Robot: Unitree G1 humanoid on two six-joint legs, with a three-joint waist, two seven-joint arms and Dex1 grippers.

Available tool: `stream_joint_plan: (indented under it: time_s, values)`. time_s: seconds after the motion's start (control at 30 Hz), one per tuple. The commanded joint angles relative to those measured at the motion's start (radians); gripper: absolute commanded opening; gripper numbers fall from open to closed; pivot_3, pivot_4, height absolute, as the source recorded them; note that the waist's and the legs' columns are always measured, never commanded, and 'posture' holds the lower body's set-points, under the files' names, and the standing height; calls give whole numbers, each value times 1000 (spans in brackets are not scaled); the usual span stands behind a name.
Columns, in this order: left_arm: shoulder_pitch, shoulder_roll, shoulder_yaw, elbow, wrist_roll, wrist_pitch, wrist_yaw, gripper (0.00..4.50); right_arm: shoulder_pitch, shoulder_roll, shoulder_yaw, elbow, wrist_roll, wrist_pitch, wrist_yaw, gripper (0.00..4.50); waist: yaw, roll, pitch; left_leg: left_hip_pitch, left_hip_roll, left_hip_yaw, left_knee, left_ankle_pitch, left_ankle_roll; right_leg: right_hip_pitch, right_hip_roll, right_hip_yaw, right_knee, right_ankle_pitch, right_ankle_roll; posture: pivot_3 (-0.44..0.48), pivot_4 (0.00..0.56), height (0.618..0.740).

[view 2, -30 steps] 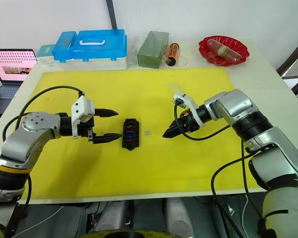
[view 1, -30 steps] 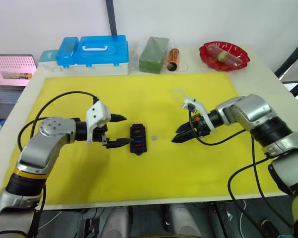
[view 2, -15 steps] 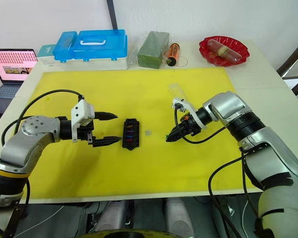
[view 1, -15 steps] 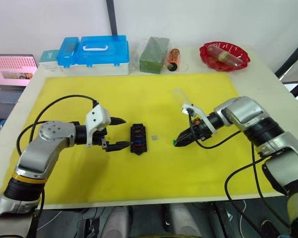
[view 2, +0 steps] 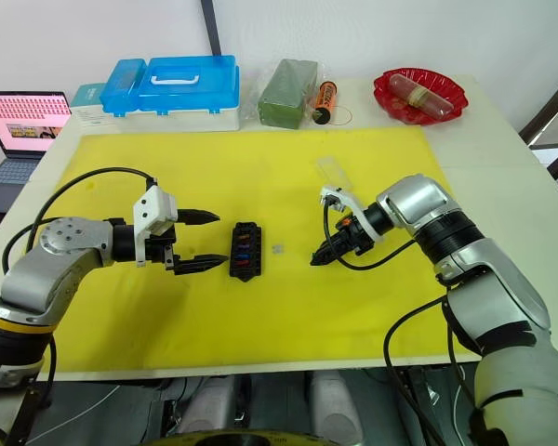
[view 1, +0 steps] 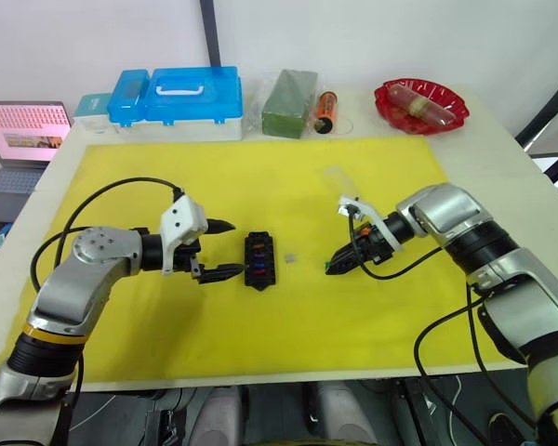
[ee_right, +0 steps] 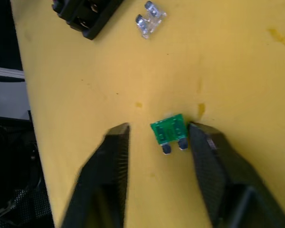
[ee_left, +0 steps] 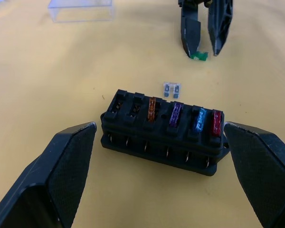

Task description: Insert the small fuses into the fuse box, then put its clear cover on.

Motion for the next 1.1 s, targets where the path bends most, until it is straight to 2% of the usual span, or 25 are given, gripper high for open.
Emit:
stream_joint_plan:
  time_s: [0.03, 0.07, 0.1, 0.37, 0.47, 0.53, 0.63, 0.73, 0.9, 1.1]
  values:
    - [-6, 10, 31, -41, -15, -3, 7, 4500, -21, 14, -19, 11, -18, -7, 23, 584, 0, 0, 0, 0, 0, 0, 0, 0, 0, 0, 0, 0, 0, 0, 0, 0, 150, 740]
    - [-6, 9, 32, -42, -16, -1, 8, 4500, -26, 17, -20, 21, -23, -9, 24, 171, 0, 0, 0, 0, 0, 0, 0, 0, 0, 0, 0, 0, 0, 0, 0, 0, 150, 740]
    - [-7, 8, 31, -43, -15, 0, 10, 4500, -30, 19, -21, 31, -29, -11, 27, 51, 0, 0, 0, 0, 0, 0, 0, 0, 0, 0, 0, 0, 0, 0, 0, 0, 150, 740]
    - [-8, 5, 29, -46, -15, 1, 18, 4500, -38, 4, -56, 39, -36, 30, 42, 51, -1, 0, 0, 0, 0, 0, 0, 0, 0, 0, 0, 0, 0, 0, 0, 0, 150, 740]
    - [-4, 4, 31, -51, -17, 1, 22, 4500, -12, -28, -102, -42, 6, 121, 29, 51, 2, 0, 0, 0, 0, 0, 0, 0, 0, 0, 0, 0, 0, 0, 0, 0, 150, 740]
    - [-1, 3, 32, -55, -18, 2, 25, 4500, 17, -44, -169, -118, 41, 211, -29, 51, 3, 0, 0, 0, 0, 0, 0, 0, 0, 0, -1, 0, 0, 0, 0, 0, 150, 740]
    - [4, 1, 34, -62, -21, 4, 29, 4500, 65, -36, -322, -229, 88, 392, -169, 51, 3, 0, 0, 0, 0, -1, 0, 0, 0, 0, 0, 0, 0, 0, 0, 0, 150, 740]
    - [11, 2, 35, -64, -23, 2, 30, 4500, 118, 18, -510, -324, 143, 578, -332, 51, 2, 0, 0, 0, 0, -1, 0, 0, 0, 0, 0, 0, 1, 0, 0, 0, 150, 740]
    - [12, 0, 27, -62, -27, -2, 32, 4500, 231, 135, -722, -399, 281, 600, -664, 51, 3, 0, 0, 0, 0, -1, 0, 0, 0, 0, 0, 0, 0, 0, 0, 0, 150, 740]
    - [2, -5, 17, -51, -23, -9, 28, 4500, 332, 376, -1002, -388, 475, 600, -1220, 51, 1, 0, 0, 0, 0, 0, 0, 0, 0, 1, 0, 0, 1, 0, 0, 0, 150, 740]
